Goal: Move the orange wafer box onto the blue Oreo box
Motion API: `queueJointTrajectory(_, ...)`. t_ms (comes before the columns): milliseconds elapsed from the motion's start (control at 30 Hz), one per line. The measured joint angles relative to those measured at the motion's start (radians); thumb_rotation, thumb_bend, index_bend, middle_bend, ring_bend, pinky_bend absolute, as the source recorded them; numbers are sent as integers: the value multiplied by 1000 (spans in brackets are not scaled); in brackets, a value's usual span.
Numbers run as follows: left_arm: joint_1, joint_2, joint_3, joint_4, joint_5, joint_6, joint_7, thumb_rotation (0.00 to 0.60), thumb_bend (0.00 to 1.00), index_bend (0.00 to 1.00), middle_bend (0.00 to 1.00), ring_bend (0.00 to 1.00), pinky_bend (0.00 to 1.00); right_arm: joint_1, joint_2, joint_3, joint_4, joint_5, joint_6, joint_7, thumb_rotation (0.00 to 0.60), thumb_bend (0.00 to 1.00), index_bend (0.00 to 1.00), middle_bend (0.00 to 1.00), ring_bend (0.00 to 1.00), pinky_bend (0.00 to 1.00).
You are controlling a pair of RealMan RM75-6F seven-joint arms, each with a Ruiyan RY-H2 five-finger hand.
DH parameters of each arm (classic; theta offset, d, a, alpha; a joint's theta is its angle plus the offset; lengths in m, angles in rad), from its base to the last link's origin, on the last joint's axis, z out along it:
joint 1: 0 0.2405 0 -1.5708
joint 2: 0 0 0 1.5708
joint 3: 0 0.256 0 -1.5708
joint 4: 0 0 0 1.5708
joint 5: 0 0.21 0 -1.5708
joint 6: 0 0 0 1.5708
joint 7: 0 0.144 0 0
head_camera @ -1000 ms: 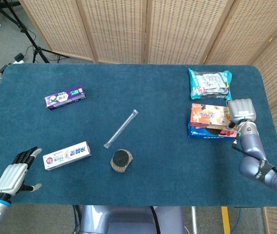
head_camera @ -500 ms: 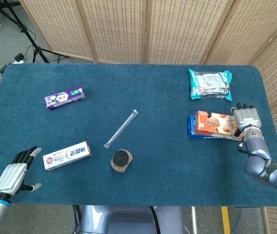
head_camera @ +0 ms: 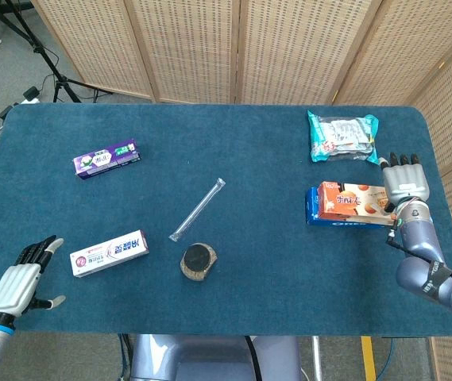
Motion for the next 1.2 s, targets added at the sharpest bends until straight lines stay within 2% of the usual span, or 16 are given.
queueJointTrajectory(267,3,0,-8,6,-9,8,7,600,144,47,0,0,0,-67,74,28,-138,-200,129,88,600,0,0,0,0,0)
queueJointTrajectory(400,7,1,-12,8,-11,20,17,600,144,48,0,0,0,-139,108,24,-226,-359,226,154,600,0,0,0,0,0)
queueJointTrajectory(567,14,1,-16,5,-9,43,33,600,144,48,0,0,0,-257,123,-8,-295,-602,371,230,600,0,0,0,0,0)
queueJointTrajectory(700,19,3,-15,-11,1,55,51,600,145,48,0,0,0,-388,116,-52,-327,-816,515,293,600,0,0,0,0,0)
queueJointTrajectory(800,24,1,-12,-18,18,72,70,600,145,48,0,0,0,-491,101,-85,-336,-929,614,337,600,0,0,0,0,0)
queueJointTrajectory(933,32,-4,-11,-13,24,92,92,600,144,48,0,0,0,-593,80,-118,-337,-995,684,380,600,0,0,0,0,0)
queueJointTrajectory(1100,42,-6,-14,8,21,108,111,600,143,48,0,0,0,-689,54,-158,-300,-1024,689,434,600,0,0,0,0,0)
queueJointTrajectory(1200,49,-5,-15,7,19,123,123,600,142,47,0,0,0,-722,32,-165,-254,-1033,683,466,600,0,0,0,0,0)
